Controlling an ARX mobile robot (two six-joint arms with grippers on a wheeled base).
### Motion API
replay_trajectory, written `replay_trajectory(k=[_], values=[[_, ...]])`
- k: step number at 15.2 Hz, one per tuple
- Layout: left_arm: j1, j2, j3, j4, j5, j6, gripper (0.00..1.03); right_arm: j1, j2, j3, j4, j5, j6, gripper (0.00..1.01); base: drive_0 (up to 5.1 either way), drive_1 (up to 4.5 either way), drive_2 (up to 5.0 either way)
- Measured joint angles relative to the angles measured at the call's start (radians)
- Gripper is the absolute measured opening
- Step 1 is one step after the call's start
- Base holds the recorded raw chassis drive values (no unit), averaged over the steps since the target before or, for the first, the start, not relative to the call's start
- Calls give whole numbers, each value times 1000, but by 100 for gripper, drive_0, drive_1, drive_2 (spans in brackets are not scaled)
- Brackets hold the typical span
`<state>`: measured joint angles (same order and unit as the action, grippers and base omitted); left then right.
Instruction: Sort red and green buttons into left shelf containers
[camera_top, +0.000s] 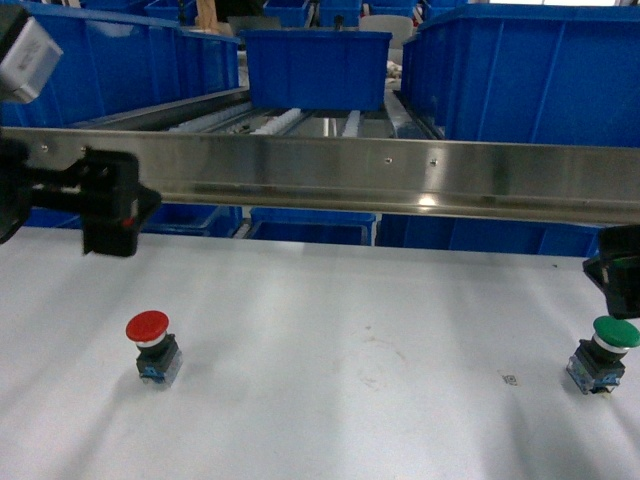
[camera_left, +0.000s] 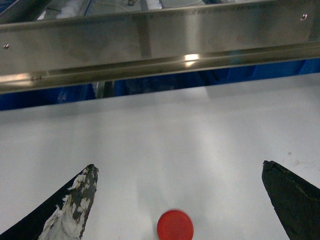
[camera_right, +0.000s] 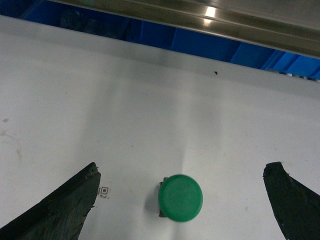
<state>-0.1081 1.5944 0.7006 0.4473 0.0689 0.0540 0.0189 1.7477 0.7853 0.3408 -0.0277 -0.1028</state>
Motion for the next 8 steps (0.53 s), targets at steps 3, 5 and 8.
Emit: replay_trajectory(k=[3, 5, 8], values=[[-38, 52, 111, -69, 7, 26, 98, -28, 85, 99, -100, 1, 43, 98, 0, 0, 0], [-33, 52, 111, -72, 6, 29, 98, -34, 80, 99, -93, 2, 58, 98, 0, 0, 0], [-32, 52, 111, -72, 6, 30, 98, -32, 80, 99, -94, 0, 61, 98, 0, 0, 0]])
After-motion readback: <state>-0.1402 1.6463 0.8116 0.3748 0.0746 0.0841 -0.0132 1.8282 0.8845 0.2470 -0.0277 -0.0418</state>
